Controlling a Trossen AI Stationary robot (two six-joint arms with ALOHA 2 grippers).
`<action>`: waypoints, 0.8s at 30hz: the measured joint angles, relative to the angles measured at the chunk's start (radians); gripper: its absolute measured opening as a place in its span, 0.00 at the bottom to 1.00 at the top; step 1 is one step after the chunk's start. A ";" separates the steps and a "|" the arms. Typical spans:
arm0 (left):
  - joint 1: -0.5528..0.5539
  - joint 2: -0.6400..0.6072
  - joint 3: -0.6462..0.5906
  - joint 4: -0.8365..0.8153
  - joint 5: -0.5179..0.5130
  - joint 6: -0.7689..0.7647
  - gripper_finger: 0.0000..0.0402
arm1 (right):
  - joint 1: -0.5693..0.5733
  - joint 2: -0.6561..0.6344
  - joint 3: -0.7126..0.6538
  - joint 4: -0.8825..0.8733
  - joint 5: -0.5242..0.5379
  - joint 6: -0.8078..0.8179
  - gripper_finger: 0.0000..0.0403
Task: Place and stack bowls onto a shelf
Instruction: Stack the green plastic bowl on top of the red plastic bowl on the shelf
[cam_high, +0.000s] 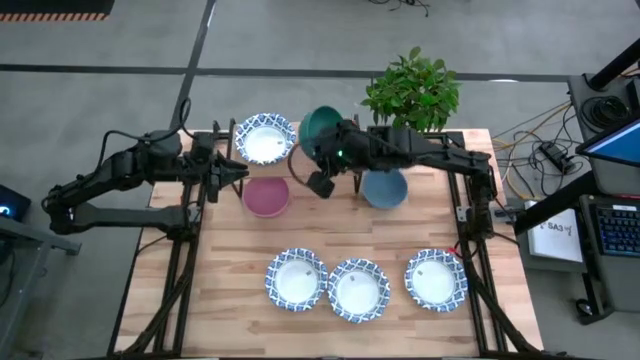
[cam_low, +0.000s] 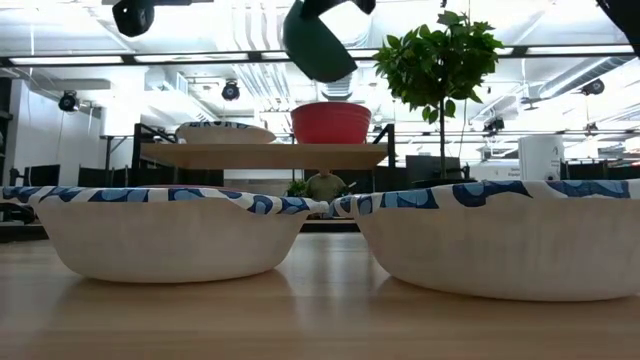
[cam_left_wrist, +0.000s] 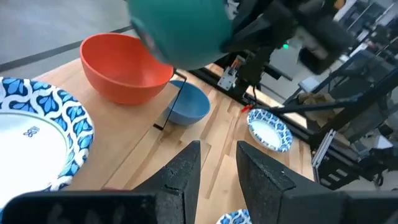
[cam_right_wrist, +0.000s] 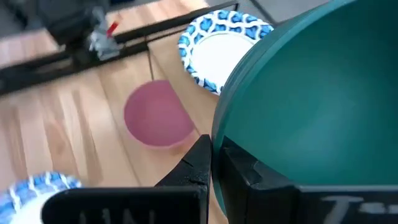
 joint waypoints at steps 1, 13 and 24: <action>0.000 0.002 0.000 0.010 0.000 -0.007 0.21 | -0.015 0.000 0.000 -0.004 -0.029 -0.048 0.03; 0.000 0.041 0.000 0.140 0.000 -0.033 0.21 | -0.115 0.000 -0.009 -0.217 -0.118 -0.565 0.03; 0.000 0.113 0.000 0.248 -0.001 -0.036 0.21 | -0.165 0.027 -0.050 -0.228 -0.095 -0.642 0.03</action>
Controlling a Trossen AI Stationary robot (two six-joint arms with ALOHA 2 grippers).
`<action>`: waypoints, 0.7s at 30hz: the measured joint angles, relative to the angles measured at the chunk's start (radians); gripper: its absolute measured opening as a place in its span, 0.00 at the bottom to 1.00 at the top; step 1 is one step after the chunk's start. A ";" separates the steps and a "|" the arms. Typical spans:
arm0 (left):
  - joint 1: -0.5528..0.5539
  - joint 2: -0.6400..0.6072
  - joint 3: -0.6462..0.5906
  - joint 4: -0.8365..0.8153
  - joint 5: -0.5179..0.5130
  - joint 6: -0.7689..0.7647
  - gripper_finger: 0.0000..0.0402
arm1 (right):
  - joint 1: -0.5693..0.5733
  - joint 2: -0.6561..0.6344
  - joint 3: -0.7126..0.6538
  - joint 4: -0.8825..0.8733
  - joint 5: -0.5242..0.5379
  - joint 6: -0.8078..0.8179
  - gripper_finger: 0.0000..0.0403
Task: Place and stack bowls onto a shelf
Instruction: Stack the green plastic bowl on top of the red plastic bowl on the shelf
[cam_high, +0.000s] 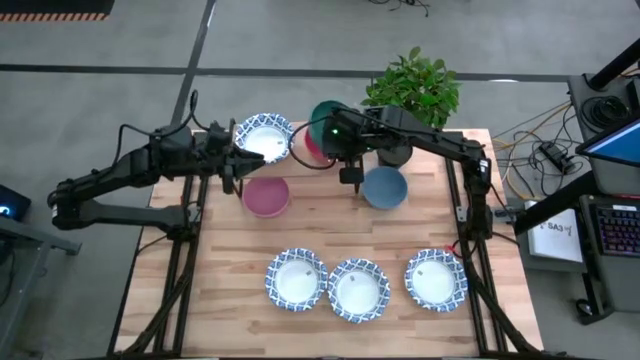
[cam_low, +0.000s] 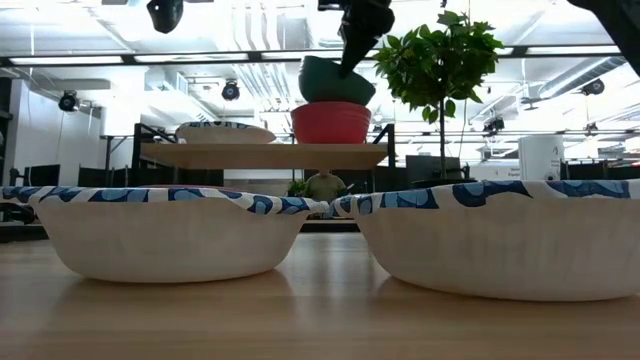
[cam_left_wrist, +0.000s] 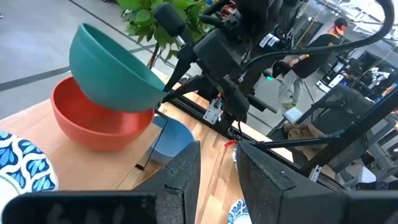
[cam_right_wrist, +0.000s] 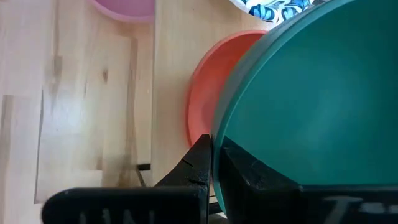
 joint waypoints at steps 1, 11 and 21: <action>0.000 0.006 0.000 0.006 0.000 0.000 0.21 | 0.000 0.000 -0.001 0.001 0.000 -0.001 0.03; 0.000 0.060 0.000 0.033 -0.001 -0.022 0.21 | -0.003 0.000 -0.001 0.008 0.002 0.018 0.17; 0.000 0.087 0.000 0.035 -0.002 -0.050 0.21 | -0.003 -0.008 0.034 0.004 0.044 0.059 0.30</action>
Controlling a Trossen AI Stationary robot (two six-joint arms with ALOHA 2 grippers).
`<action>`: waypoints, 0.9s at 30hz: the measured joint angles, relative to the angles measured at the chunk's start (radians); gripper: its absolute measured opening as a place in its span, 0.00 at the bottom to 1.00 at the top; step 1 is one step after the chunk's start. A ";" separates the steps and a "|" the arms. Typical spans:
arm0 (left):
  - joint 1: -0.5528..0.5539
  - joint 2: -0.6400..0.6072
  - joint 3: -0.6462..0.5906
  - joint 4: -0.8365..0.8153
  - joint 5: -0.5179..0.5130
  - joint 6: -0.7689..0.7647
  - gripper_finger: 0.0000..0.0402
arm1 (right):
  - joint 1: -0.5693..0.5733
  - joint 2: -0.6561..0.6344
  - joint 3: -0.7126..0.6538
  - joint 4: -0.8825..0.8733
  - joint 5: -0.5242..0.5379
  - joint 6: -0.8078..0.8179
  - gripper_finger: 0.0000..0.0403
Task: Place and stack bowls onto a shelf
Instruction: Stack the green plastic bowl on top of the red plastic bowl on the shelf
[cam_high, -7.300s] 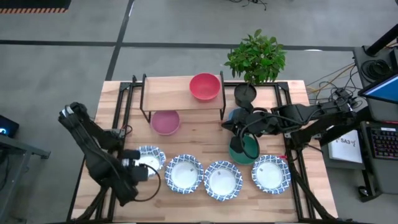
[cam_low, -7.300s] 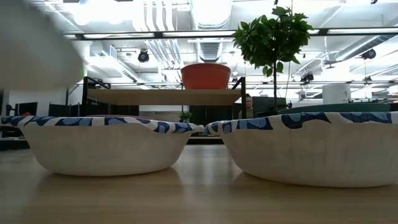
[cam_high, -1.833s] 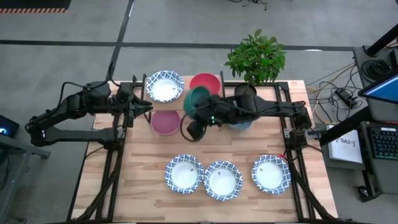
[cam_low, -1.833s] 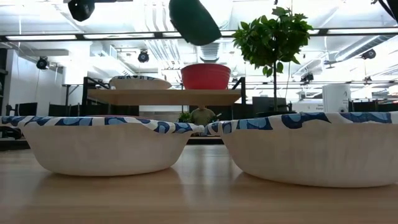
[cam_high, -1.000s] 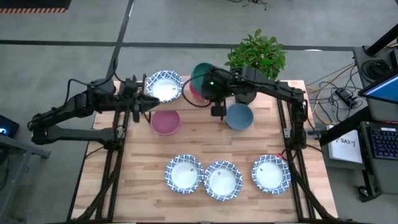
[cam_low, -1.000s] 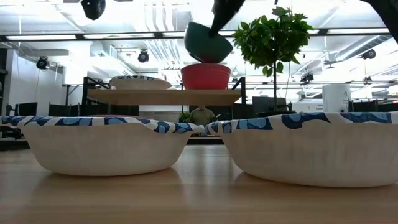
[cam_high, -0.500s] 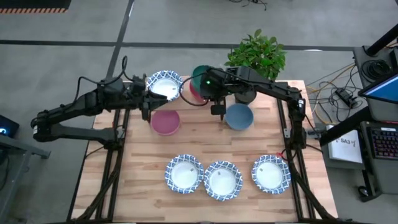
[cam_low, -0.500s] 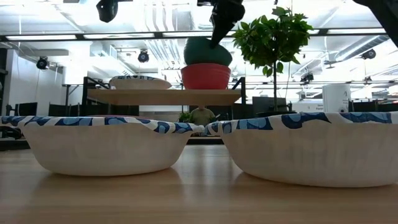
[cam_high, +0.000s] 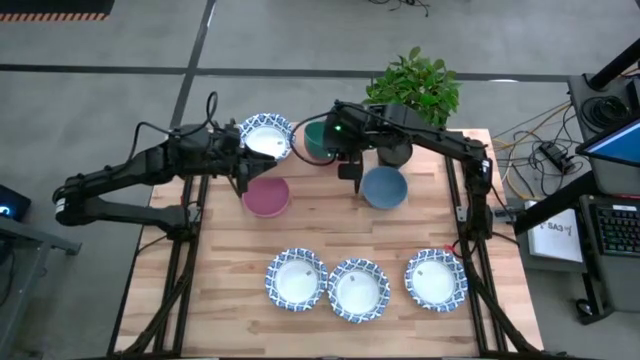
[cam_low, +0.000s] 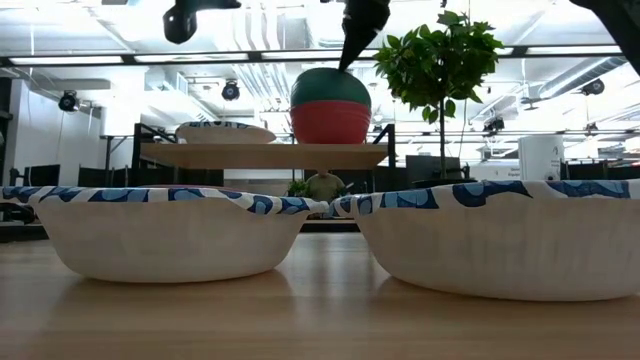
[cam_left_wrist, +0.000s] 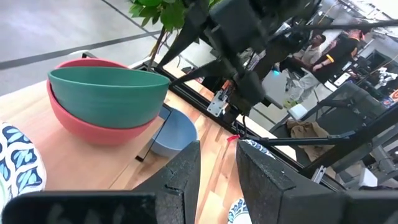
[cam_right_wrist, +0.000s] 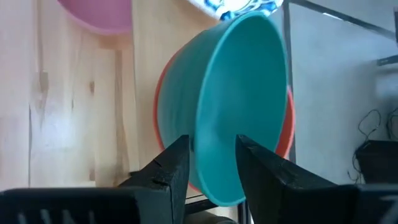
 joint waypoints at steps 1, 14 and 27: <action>0.000 0.003 0.000 0.000 0.000 -0.005 0.21 | 0.001 -0.003 0.010 -0.001 0.000 0.017 0.29; 0.000 0.044 0.000 0.065 -0.001 -0.028 0.21 | 0.001 -0.049 -0.085 0.375 -0.173 0.253 0.04; 0.000 0.005 0.000 0.069 0.000 -0.045 0.21 | -0.051 -0.050 -0.390 0.863 -0.150 0.401 0.02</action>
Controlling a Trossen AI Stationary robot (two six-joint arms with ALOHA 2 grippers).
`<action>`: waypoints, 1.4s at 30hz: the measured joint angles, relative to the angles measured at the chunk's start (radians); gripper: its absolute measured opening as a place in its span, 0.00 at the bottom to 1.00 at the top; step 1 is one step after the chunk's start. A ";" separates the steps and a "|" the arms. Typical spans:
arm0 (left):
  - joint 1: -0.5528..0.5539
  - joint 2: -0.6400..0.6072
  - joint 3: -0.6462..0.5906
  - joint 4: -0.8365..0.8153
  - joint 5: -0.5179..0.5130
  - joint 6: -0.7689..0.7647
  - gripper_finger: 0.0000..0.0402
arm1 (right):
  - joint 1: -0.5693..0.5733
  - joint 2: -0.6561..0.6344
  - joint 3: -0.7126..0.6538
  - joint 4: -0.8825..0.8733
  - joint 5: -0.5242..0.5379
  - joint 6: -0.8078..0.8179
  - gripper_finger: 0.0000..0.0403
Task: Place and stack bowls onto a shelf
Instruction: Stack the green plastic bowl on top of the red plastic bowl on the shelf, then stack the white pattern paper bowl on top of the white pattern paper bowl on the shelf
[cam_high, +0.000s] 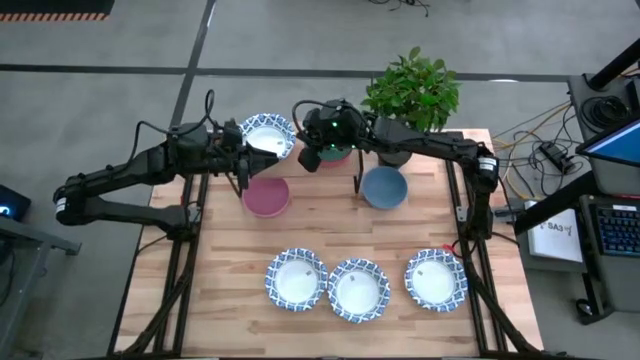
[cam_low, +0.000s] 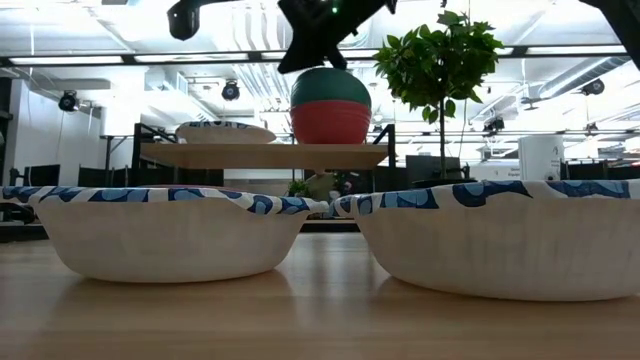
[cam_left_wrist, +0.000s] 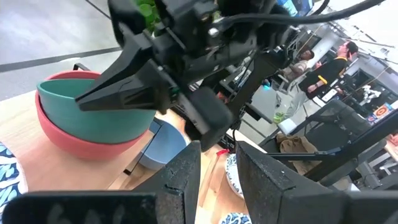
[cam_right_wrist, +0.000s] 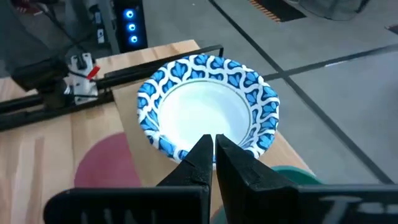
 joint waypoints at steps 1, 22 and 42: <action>0.000 -0.001 0.000 0.001 0.000 0.000 0.21 | -0.002 0.000 -0.015 0.017 0.000 0.009 0.02; 0.000 0.002 0.000 0.023 0.001 -0.015 0.21 | -0.005 -0.002 -0.111 0.188 0.000 0.026 0.02; 0.000 0.002 0.000 0.027 0.005 -0.037 0.21 | 0.032 -0.140 -0.251 0.366 -0.001 0.052 0.02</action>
